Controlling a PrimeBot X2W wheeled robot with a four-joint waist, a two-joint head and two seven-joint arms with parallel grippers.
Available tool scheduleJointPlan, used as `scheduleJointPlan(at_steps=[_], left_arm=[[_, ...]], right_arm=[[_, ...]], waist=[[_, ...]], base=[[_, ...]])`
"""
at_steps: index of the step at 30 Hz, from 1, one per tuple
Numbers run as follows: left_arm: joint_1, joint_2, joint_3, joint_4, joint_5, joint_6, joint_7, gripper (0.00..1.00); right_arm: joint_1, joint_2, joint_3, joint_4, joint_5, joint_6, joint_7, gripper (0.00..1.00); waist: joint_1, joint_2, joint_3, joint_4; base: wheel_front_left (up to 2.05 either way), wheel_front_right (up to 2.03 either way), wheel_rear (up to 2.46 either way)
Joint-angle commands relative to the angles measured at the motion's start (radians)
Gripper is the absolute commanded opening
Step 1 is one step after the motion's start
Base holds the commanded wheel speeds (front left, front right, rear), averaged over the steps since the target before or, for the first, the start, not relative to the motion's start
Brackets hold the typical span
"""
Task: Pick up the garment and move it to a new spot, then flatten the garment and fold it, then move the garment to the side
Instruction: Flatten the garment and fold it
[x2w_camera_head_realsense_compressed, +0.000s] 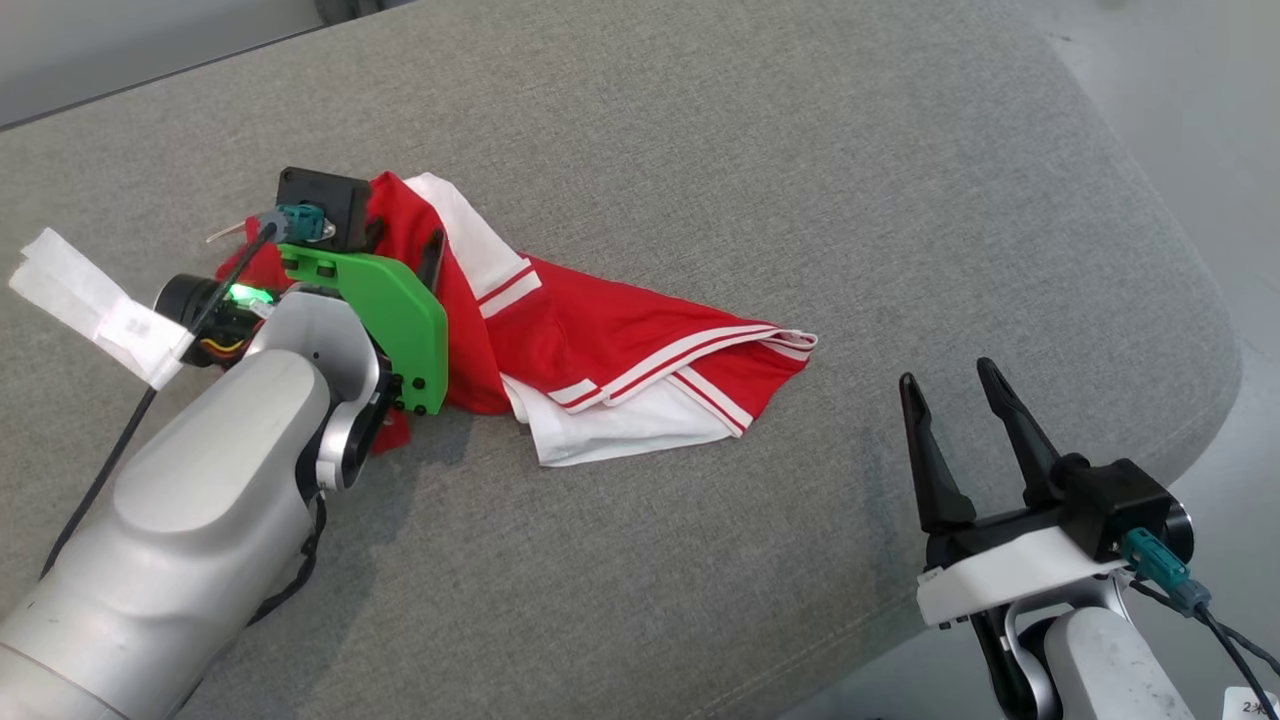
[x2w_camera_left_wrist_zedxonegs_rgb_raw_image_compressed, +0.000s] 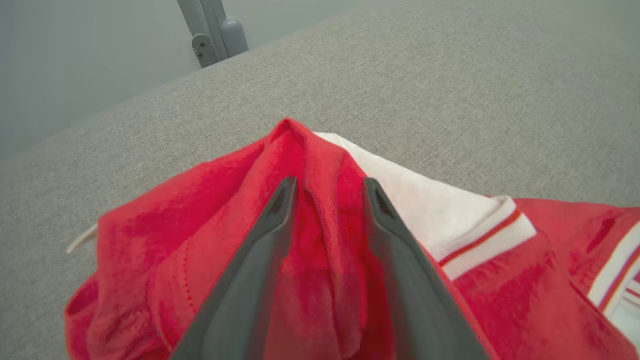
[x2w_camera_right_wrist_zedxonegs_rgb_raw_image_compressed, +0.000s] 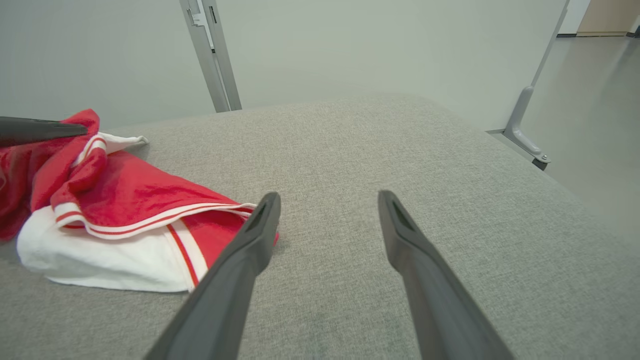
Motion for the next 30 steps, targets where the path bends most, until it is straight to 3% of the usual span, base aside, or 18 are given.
scheduleJointPlan(at_steps=[1,8,11,17,21,25,28,30], left_arm=[[0.013,0.006,-0.006,0.008,-0.005,-0.011,-0.001,0.00],[0.046,-0.011,-0.001,-0.044,-0.009,-0.042,-0.080,0.00],[0.098,0.021,-0.012,-0.131,-0.003,-0.047,-0.108,0.00],[0.308,0.159,-0.027,-0.378,-0.027,0.022,-0.128,0.00],[0.470,0.224,-0.014,-0.449,-0.084,0.073,-0.167,0.00],[0.576,0.226,0.011,-0.425,-0.130,0.100,-0.232,0.00],[0.622,0.203,0.018,-0.382,-0.159,0.095,-0.269,0.00],[0.639,0.183,0.026,-0.358,-0.171,0.074,-0.296,0.48]], right_arm=[[0.007,-0.001,-0.006,0.001,0.006,-0.001,-0.003,1.00],[0.027,-0.001,-0.025,0.001,-0.021,-0.001,-0.003,1.00],[0.045,-0.001,-0.042,0.003,-0.039,-0.001,-0.003,1.00],[0.084,-0.001,-0.057,-0.002,-0.075,-0.001,-0.003,1.00],[0.087,-0.001,-0.050,-0.006,-0.086,-0.001,-0.003,1.00],[0.093,-0.003,-0.048,-0.006,-0.104,-0.001,-0.003,1.00],[0.098,-0.011,-0.049,-0.005,-0.110,-0.001,-0.003,1.00],[0.101,-0.016,-0.050,-0.004,-0.112,-0.001,-0.003,1.00]], waist=[[0.0000,0.0000,0.000,0.005],[0.0000,0.0000,-0.036,0.065],[0.0000,0.0000,-0.065,0.107],[0.0000,0.0000,-0.112,0.200],[0.0000,0.0000,-0.122,0.247],[0.0000,0.0000,-0.124,0.289],[0.0000,0.0000,-0.128,0.311],[0.0000,0.0000,-0.131,0.321]], base=[[0.00,0.00,0.00],[0.00,0.00,0.00],[0.00,0.00,0.00],[0.00,0.00,0.00],[0.00,0.00,0.00],[0.00,0.00,0.00],[0.00,0.00,0.00],[0.00,0.00,0.00]])
